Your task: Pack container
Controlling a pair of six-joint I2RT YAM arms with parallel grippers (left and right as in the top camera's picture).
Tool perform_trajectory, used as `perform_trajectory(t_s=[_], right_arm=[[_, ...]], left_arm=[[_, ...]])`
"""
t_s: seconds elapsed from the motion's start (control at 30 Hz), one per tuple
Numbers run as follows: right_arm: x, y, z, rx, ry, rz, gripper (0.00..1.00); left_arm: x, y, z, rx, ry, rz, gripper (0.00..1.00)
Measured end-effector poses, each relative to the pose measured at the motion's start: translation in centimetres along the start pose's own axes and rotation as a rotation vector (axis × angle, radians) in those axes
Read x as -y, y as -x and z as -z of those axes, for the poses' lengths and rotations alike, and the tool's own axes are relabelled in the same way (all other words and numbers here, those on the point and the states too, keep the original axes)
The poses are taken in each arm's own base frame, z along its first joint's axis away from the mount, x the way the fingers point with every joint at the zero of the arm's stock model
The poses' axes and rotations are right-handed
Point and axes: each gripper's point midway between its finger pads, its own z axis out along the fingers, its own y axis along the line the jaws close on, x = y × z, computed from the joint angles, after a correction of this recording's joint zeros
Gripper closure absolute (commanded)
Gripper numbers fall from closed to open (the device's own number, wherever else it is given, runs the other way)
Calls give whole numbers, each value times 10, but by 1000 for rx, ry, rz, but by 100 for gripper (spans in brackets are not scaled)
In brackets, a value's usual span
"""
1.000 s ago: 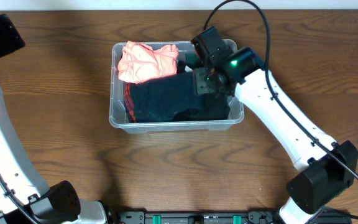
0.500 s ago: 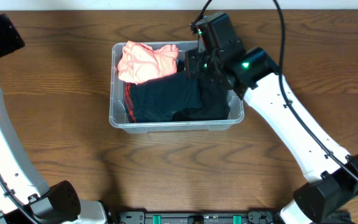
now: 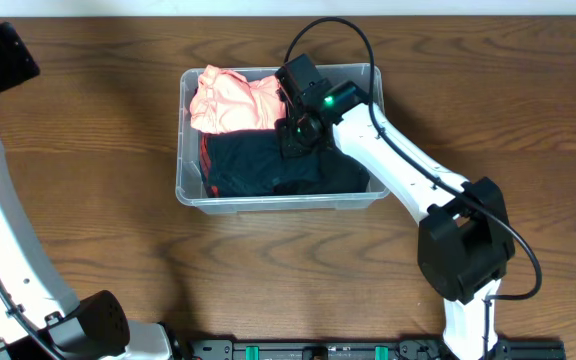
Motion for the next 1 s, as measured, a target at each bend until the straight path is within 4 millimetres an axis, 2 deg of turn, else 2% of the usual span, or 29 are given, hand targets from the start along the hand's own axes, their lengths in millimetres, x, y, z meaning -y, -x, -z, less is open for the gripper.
perform_trajectory(t_s=[0.03,0.13,0.23,0.33,0.37,0.47,0.57,0.73,0.77,0.83,1.0], right_arm=[[0,0,0,2,-11,4,98],[2,1,4,13,-48,16,83],[0,2,14,37,-78,33,61],[11,11,39,101,-144,34,36],[16,15,49,128,-165,26,31],[47,36,97,262,-252,-11,21],[85,52,164,408,-315,-73,16],[131,47,254,570,-370,-141,10],[136,44,267,594,-375,-149,9],[141,37,292,638,-381,-156,1],[140,16,342,740,-371,-158,1]], left_arm=[[0,0,0,0,0,0,2],[0,0,0,0,0,0,2],[0,0,0,0,0,0,2],[0,0,0,0,0,0,2],[0,0,0,0,0,0,2],[0,0,0,0,0,0,2],[0,0,0,0,0,0,2],[0,0,0,0,0,0,2],[0,0,0,0,0,0,2],[0,0,0,0,0,0,2],[0,0,0,0,0,0,2]])
